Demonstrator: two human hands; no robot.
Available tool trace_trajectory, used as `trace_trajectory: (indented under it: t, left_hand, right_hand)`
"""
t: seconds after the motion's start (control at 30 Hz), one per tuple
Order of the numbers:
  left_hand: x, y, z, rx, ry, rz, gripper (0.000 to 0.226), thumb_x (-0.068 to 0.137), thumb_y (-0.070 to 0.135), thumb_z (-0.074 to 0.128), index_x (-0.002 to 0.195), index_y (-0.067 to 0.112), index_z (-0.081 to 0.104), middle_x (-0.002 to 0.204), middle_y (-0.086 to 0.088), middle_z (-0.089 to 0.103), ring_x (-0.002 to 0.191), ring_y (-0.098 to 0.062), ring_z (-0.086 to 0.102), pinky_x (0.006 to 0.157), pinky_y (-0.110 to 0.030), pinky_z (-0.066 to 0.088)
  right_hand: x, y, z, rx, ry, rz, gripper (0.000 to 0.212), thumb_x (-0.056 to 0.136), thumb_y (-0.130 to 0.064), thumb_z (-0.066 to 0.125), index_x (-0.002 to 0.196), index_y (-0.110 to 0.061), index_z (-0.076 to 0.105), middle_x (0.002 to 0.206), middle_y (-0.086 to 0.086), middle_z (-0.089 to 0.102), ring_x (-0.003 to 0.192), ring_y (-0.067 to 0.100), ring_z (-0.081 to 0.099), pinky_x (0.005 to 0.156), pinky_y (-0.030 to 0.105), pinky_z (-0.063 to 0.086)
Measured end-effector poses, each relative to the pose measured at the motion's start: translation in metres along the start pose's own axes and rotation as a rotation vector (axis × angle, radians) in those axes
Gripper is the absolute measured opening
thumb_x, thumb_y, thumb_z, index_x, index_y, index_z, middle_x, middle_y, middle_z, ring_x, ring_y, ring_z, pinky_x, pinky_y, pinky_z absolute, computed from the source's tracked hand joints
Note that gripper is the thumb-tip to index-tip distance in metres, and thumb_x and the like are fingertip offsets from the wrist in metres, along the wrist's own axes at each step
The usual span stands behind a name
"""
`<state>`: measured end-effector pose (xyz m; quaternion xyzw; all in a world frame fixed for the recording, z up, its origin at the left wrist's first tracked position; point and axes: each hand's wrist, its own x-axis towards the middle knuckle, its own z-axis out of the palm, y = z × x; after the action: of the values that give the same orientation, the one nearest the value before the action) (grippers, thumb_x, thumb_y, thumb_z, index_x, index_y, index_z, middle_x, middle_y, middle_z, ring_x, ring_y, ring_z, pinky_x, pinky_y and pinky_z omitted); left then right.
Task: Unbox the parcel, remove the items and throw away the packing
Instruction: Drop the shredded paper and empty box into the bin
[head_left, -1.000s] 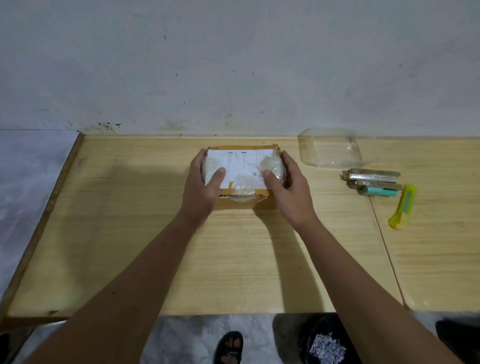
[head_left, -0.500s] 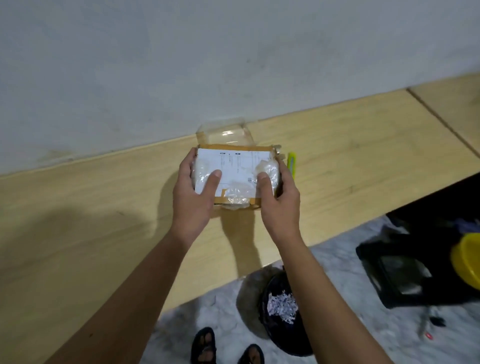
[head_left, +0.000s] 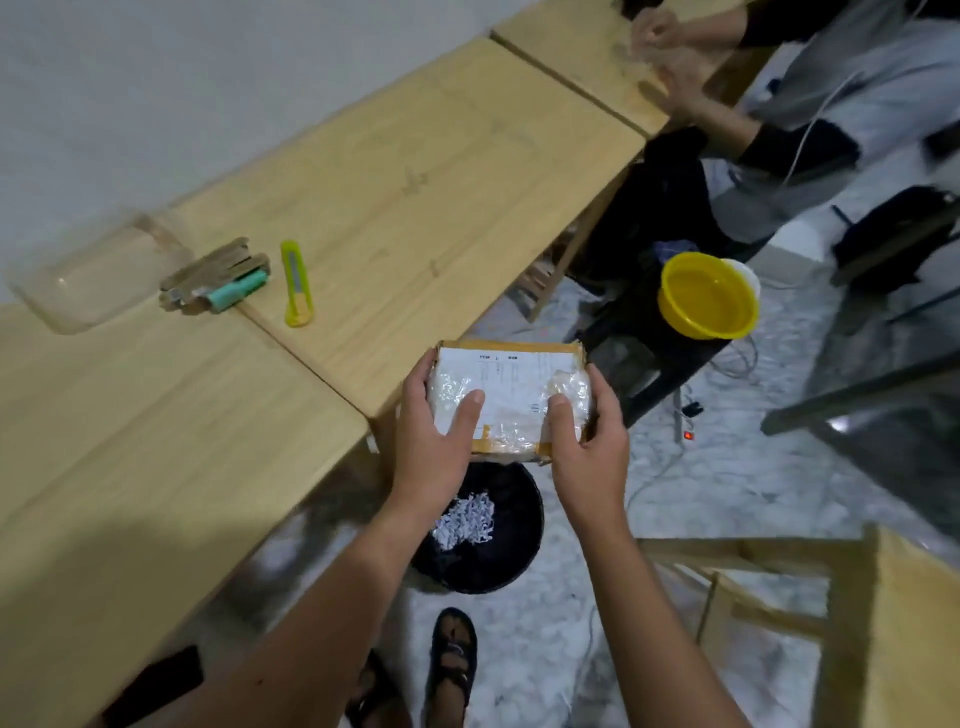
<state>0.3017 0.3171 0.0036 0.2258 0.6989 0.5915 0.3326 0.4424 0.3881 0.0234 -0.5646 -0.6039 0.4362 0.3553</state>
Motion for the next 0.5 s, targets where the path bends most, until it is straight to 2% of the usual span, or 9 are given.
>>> trace_trajectory:
  t: [0.1, 0.2, 0.23, 0.33, 0.43, 0.5]
  left_hand:
    - [-0.018, -0.039, 0.019, 0.041, -0.053, -0.115, 0.062, 0.094, 0.039, 0.073, 0.147, 0.044, 0.042, 0.151, 0.012, 0.053, 0.139, -0.009, 0.052, 0.113, -0.045, 0.049]
    - [-0.028, -0.074, 0.026, 0.075, -0.106, -0.218, 0.063, 0.091, 0.027, 0.078, 0.144, 0.04, 0.047, 0.145, 0.012, 0.057, 0.133, -0.009, 0.057, 0.099, -0.028, 0.057]
    - [-0.03, -0.084, 0.026, 0.085, -0.124, -0.245, 0.065, 0.089, 0.025, 0.081, 0.144, 0.038, 0.049, 0.143, 0.012, 0.059, 0.13, -0.009, 0.059, 0.097, -0.028, 0.058]
    - [-0.032, -0.113, 0.028, 0.106, -0.156, -0.315, 0.075, 0.081, 0.017, 0.088, 0.145, 0.026, 0.051, 0.138, 0.007, 0.065, 0.126, -0.011, 0.064, 0.103, -0.043, 0.057]
    - [-0.037, -0.124, 0.03, 0.132, -0.168, -0.365, 0.078, 0.078, 0.009, 0.089, 0.143, 0.024, 0.05, 0.136, 0.009, 0.063, 0.124, -0.008, 0.063, 0.106, -0.041, 0.054]
    - [-0.039, -0.128, 0.029, 0.185, -0.182, -0.366, 0.088, 0.079, 0.011, 0.089, 0.152, 0.022, 0.041, 0.144, 0.016, 0.051, 0.129, 0.0, 0.053, 0.112, -0.032, 0.045]
  right_hand:
    - [-0.012, 0.05, -0.014, -0.033, 0.029, 0.096, 0.05, 0.1, -0.03, 0.063, 0.148, -0.028, 0.049, 0.143, -0.009, 0.054, 0.133, 0.007, 0.052, 0.112, 0.043, 0.048]
    - [-0.025, 0.093, -0.019, -0.015, 0.025, 0.219, 0.049, 0.098, -0.027, 0.066, 0.145, -0.027, 0.051, 0.141, -0.007, 0.056, 0.13, 0.01, 0.056, 0.108, 0.04, 0.051]
    - [-0.029, 0.106, -0.02, -0.002, 0.015, 0.254, 0.05, 0.097, -0.026, 0.068, 0.144, -0.028, 0.051, 0.14, -0.007, 0.056, 0.129, 0.011, 0.057, 0.107, 0.039, 0.052]
    - [-0.036, 0.134, -0.024, -0.017, -0.025, 0.325, 0.059, 0.092, -0.026, 0.074, 0.146, -0.026, 0.049, 0.142, -0.006, 0.057, 0.129, 0.01, 0.057, 0.108, 0.039, 0.052]
    - [-0.036, 0.146, -0.027, -0.063, -0.105, 0.376, 0.073, 0.09, -0.028, 0.078, 0.153, -0.023, 0.042, 0.152, -0.006, 0.05, 0.136, 0.007, 0.05, 0.111, 0.028, 0.045]
    - [-0.034, 0.152, -0.027, -0.112, -0.15, 0.375, 0.076, 0.09, -0.027, 0.078, 0.155, -0.021, 0.039, 0.156, -0.007, 0.047, 0.138, 0.003, 0.043, 0.112, 0.023, 0.038]
